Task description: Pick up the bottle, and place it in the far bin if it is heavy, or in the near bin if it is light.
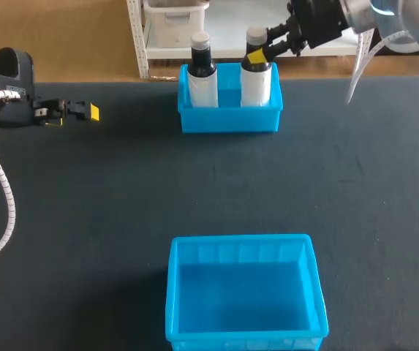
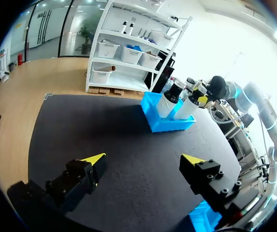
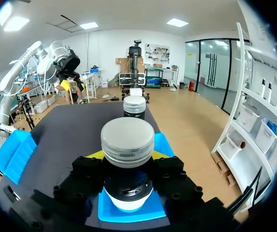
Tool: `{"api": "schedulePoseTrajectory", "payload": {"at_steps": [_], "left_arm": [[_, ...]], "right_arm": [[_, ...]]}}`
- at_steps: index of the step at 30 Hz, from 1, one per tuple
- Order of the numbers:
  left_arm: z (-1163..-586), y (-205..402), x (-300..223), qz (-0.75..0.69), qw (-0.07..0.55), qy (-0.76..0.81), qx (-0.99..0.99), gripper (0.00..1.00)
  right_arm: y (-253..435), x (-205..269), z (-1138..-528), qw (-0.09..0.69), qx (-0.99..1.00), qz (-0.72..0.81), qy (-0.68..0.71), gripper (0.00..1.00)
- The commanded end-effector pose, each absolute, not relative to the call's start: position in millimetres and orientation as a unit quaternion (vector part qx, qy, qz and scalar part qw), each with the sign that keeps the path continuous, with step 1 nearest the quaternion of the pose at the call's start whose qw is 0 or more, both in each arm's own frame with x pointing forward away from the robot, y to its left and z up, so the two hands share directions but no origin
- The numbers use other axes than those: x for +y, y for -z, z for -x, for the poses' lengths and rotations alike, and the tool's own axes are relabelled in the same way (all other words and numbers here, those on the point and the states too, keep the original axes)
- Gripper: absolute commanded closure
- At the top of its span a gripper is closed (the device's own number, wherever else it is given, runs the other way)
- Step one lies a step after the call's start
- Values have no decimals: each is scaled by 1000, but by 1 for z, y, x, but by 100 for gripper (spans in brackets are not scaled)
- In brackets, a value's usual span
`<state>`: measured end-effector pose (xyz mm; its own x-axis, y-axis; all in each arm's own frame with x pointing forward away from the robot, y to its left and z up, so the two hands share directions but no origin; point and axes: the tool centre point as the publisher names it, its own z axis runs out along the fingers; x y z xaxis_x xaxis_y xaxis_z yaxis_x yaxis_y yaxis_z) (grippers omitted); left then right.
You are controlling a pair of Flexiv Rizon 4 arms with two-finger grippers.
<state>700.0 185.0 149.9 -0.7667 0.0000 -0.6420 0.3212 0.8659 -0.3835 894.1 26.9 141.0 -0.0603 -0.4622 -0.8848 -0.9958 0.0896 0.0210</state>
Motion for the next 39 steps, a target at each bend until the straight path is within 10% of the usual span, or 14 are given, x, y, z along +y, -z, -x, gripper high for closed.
{"api": "schedulePoseTrajectory", "payload": {"at_steps": [1, 39], "left_arm": [[-700, -150, 185, -88, 330, 243, 908, 0], [-700, -150, 185, -88, 330, 243, 908, 0]], "right_arm": [[-140, 27, -904, 371, 631, 576, -364, 100], [-123, 32, -900, 373, 618, 582, -375, 100]]}}
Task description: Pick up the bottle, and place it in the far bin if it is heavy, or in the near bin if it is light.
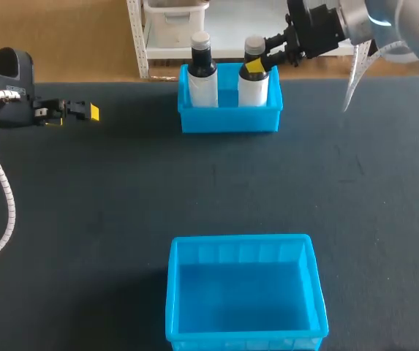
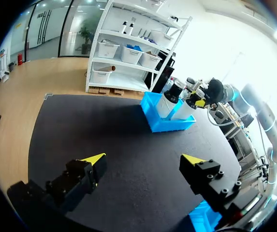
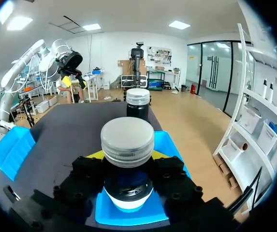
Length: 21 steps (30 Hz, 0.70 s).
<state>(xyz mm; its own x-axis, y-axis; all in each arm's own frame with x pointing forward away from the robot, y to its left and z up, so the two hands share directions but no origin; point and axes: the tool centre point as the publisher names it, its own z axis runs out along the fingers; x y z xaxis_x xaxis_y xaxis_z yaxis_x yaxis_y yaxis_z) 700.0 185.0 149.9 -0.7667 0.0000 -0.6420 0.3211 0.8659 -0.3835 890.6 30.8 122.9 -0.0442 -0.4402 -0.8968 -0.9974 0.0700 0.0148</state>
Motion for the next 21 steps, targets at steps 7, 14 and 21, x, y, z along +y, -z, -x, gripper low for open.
{"api": "schedulePoseTrajectory", "payload": {"at_steps": [7, 14, 21], "left_arm": [[-700, -150, 185, -88, 330, 243, 908, 0], [-700, -150, 185, -88, 330, 243, 908, 0], [-700, -150, 185, -88, 330, 243, 908, 0]], "right_arm": [[-122, 32, -900, 368, 623, 580, -374, 82], [-125, 30, -900, 362, 628, 577, -375, 0], [-128, 19, -896, 363, 640, 570, -367, 0]]}}
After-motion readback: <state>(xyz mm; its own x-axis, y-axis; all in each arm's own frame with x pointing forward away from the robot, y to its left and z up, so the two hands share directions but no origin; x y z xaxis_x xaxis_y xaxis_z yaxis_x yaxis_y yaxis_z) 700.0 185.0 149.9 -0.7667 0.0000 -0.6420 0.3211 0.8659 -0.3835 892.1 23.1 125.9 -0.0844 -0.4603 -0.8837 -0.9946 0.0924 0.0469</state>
